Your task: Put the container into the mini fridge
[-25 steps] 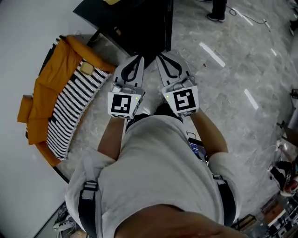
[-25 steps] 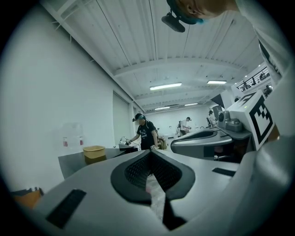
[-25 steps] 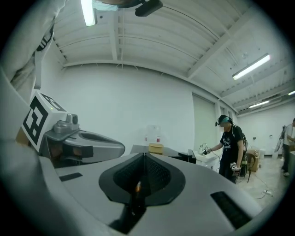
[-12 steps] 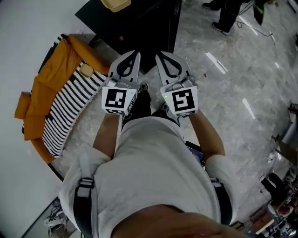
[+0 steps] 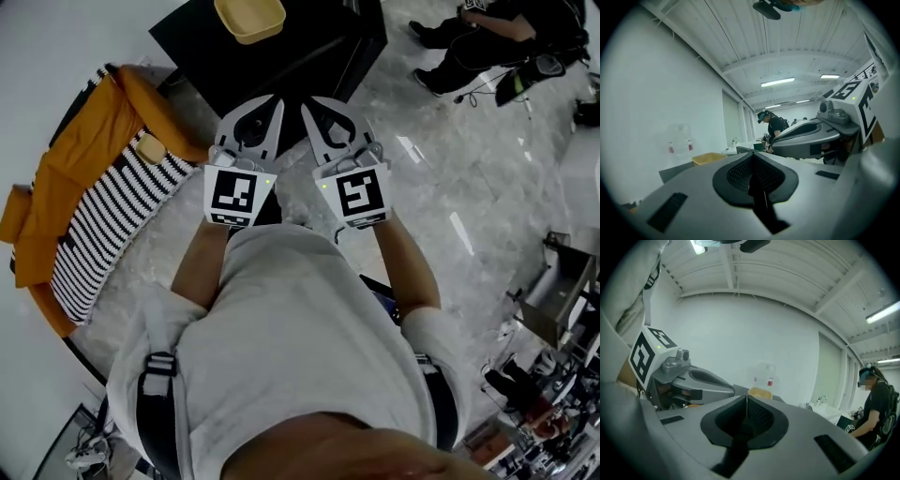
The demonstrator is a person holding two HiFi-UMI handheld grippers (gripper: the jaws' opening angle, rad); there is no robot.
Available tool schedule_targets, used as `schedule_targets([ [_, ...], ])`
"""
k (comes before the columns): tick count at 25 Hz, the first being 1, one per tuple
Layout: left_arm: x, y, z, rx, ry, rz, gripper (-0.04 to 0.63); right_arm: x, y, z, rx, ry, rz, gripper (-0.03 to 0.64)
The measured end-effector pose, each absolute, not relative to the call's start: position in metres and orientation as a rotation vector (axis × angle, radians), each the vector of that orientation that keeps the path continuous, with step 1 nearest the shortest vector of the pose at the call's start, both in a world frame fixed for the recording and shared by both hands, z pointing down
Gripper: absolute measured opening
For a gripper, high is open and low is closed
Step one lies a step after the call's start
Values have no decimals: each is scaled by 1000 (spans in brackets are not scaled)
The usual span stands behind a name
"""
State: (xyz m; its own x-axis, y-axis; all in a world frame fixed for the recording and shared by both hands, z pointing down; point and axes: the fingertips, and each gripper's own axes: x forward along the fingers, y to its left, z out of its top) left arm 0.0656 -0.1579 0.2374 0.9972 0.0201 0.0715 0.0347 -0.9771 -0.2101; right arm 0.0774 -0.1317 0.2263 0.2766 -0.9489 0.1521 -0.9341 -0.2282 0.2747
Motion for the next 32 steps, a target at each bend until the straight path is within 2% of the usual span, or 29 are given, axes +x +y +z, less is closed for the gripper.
schedule_targets([
  [13, 113, -244, 233, -2981, 90, -209, 12, 124, -221, 209, 1913, -1659, -157, 40],
  [22, 120, -286, 237, -3003, 100, -185, 12, 151, -262, 235, 1578, -1442, -231, 43],
  [23, 121, -292, 238, -3006, 104, -189, 12, 152, -266, 242, 1519, -1422, -228, 58],
  [25, 124, -302, 241, -3012, 114, -199, 12, 154, -273, 257, 1408, -1387, -211, 151],
  [32, 130, -325, 249, -3026, 112, -226, 12, 166, -294, 283, 1243, -1296, -192, 155],
])
